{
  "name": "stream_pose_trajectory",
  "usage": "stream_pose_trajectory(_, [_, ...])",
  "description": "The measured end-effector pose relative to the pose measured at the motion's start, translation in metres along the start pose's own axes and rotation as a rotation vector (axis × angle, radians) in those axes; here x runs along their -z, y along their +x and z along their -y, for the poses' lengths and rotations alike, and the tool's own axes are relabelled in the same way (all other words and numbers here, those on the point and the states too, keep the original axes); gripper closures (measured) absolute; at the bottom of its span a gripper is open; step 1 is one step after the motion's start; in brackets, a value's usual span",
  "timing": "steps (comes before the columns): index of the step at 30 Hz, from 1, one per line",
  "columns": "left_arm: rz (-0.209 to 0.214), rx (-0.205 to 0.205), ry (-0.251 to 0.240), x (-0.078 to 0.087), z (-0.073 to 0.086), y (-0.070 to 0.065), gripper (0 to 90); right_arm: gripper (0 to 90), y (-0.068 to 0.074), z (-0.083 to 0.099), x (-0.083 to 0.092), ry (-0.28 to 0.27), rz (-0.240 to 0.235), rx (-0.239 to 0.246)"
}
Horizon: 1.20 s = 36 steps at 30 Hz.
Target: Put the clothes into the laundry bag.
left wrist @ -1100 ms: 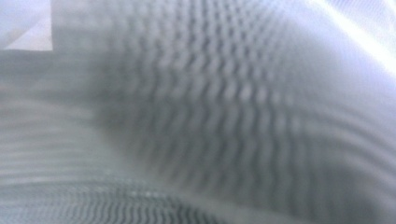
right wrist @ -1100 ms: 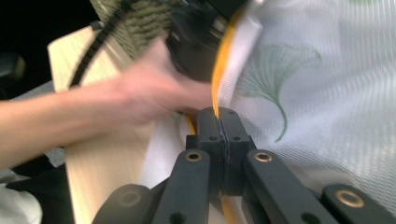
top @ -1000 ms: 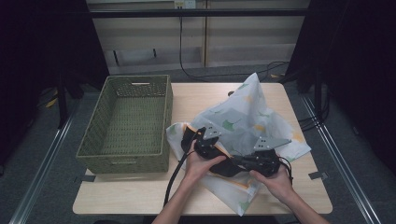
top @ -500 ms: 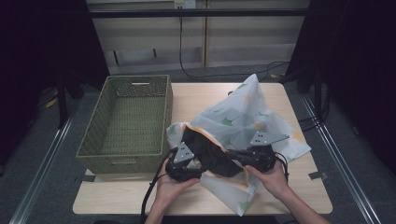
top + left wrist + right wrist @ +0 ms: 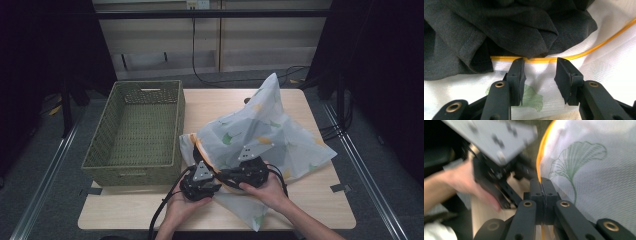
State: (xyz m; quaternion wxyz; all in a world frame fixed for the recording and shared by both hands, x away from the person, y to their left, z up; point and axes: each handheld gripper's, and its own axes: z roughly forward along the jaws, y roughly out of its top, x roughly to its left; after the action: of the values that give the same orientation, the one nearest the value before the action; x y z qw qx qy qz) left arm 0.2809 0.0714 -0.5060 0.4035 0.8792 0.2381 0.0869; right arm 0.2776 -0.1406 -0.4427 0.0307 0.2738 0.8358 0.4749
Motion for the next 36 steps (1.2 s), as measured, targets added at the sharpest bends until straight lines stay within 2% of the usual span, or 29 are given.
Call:
stream_pose_trajectory(2, [0.044,-0.013,0.001,0.003,0.003,0.0,54.5,89.6,-0.005,0.007,-0.01,0.038,0.007,-0.019])
stream_pose_trajectory(3, [0.081,-0.013,-0.012,0.005,0.005,0.0,51.9,89.6,-0.008,0.009,-0.013,0.051,0.014,-0.023])
stream_pose_trajectory(5, [0.094,-0.049,0.007,0.01,0.006,-0.002,44.3,89.6,-0.015,0.016,-0.02,0.078,0.033,-0.034])
stream_pose_trajectory(6, [0.118,-0.051,-0.002,0.011,0.007,-0.003,40.8,89.6,-0.018,0.018,-0.023,0.083,0.035,-0.041])
stream_pose_trajectory(8, [0.162,-0.085,0.02,0.011,0.006,-0.005,31.5,89.6,-0.02,0.021,-0.025,0.096,0.051,-0.041])
stream_pose_trajectory(10, [0.126,-0.104,0.033,0.008,0.007,-0.009,28.9,89.6,-0.022,0.024,-0.028,0.112,0.059,-0.035])
stream_pose_trajectory(11, [0.114,-0.111,0.025,0.007,0.006,-0.009,31.7,89.6,-0.022,0.026,-0.03,0.132,0.076,-0.025])
stream_pose_trajectory(12, [0.111,-0.107,0.027,0.006,0.005,-0.009,34.8,89.6,-0.022,0.028,-0.031,0.134,0.079,-0.031])
stream_pose_trajectory(13, [0.09,-0.103,0.032,0.006,0.004,-0.008,37.3,89.6,-0.024,0.029,-0.031,0.133,0.073,-0.032])
stream_pose_trajectory(15, [0.081,-0.081,-0.003,0.004,0.003,-0.007,54.1,89.5,-0.025,0.031,-0.03,0.135,0.078,-0.038])
stream_pose_trajectory(17, [0.059,-0.097,0.005,0.003,0.002,-0.005,65.3,89.5,-0.026,0.031,-0.03,0.14,0.088,-0.034])
stream_pose_trajectory(18, [0.052,-0.109,-0.004,0.002,0.001,-0.007,75.9,89.5,-0.027,0.031,-0.029,0.139,0.095,-0.029])
stream_pose_trajectory(20, [0.051,-0.14,0.0,-0.001,-0.001,-0.01,89.3,89.5,-0.028,0.032,-0.029,0.14,0.101,-0.034])
stream_pose_trajectory(24, [0.091,-0.147,0.008,-0.004,-0.005,-0.011,90.0,89.5,-0.033,0.033,-0.028,0.158,0.132,-0.02])
stream_pose_trajectory(25, [0.119,-0.155,-0.013,-0.006,-0.005,-0.013,90.0,89.5,-0.034,0.033,-0.028,0.158,0.141,-0.019])
stream_pose_trajectory(26, [0.117,-0.164,-0.005,-0.006,-0.006,-0.014,90.0,89.4,-0.037,0.033,-0.027,0.165,0.154,-0.019])
stream_pose_trajectory(28, [0.155,-0.152,-0.037,-0.007,-0.009,-0.015,90.0,89.4,-0.043,0.034,-0.023,0.163,0.165,-0.027])
stream_pose_trajectory(30, [0.177,-0.14,-0.056,-0.008,-0.014,-0.019,90.0,89.3,-0.047,0.035,-0.019,0.161,0.177,-0.037])
stream_pose_trajectory(33, [0.205,-0.17,-0.063,-0.013,-0.02,-0.027,90.0,89.3,-0.051,0.036,-0.014,0.163,0.203,-0.038])
stream_pose_trajectory(34, [0.21,-0.172,-0.063,-0.014,-0.022,-0.029,90.0,89.3,-0.052,0.036,-0.013,0.161,0.217,-0.037])
stream_pose_trajectory(35, [0.24,-0.172,-0.067,-0.018,-0.024,-0.033,90.0,89.3,-0.054,0.036,-0.012,0.161,0.214,-0.041])
stream_pose_trajectory(36, [0.25,-0.169,-0.068,-0.02,-0.025,-0.036,90.0,89.3,-0.056,0.037,-0.01,0.159,0.222,-0.038])
